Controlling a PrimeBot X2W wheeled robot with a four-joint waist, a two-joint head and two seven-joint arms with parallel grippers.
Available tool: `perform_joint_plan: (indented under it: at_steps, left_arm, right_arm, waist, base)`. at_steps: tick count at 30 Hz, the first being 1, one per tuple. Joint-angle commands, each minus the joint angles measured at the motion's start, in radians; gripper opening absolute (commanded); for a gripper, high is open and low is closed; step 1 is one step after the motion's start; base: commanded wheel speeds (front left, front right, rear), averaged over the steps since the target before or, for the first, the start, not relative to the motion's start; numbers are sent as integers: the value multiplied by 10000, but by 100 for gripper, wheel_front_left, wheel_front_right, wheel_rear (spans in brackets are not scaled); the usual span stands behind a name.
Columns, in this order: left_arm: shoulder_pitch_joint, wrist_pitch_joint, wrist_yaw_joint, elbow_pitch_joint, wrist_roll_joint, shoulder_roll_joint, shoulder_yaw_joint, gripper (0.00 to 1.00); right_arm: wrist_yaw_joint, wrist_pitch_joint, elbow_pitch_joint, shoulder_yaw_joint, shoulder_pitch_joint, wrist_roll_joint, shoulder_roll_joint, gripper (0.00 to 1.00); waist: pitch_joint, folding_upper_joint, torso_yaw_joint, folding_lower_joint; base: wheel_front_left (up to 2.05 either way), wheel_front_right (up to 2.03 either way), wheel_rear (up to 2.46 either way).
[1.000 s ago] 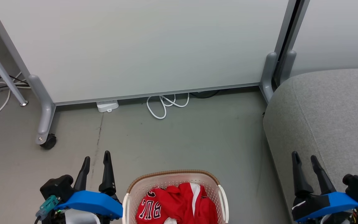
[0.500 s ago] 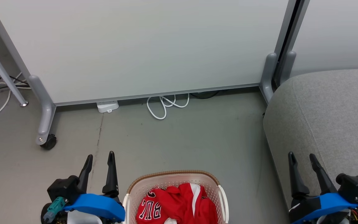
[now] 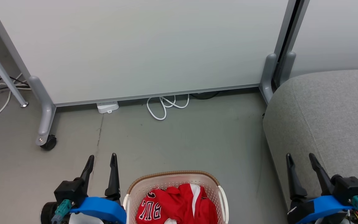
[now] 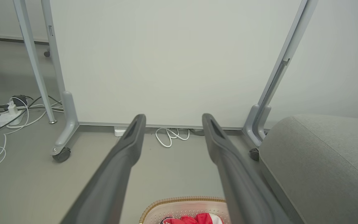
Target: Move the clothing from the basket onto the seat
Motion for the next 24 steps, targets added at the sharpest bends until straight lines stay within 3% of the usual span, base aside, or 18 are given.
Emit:
perform_joint_plan:
  at_steps: [1,24]
  left_arm:
    - [-147,-89,-52,41,195,19,-29,100]
    - [-123,-556,-108,250,1296,-60,-13,100]
  right_arm:
    - [19,-115,-105,4,24,-268,-76,100]
    - [22,-362,-211,71,223,-1864,-95,100]
  waist:
    - [3,0,-5,0]
    - [-9,0,29,0]
  base:
    - [0,0,0]
    - [0,0,0]
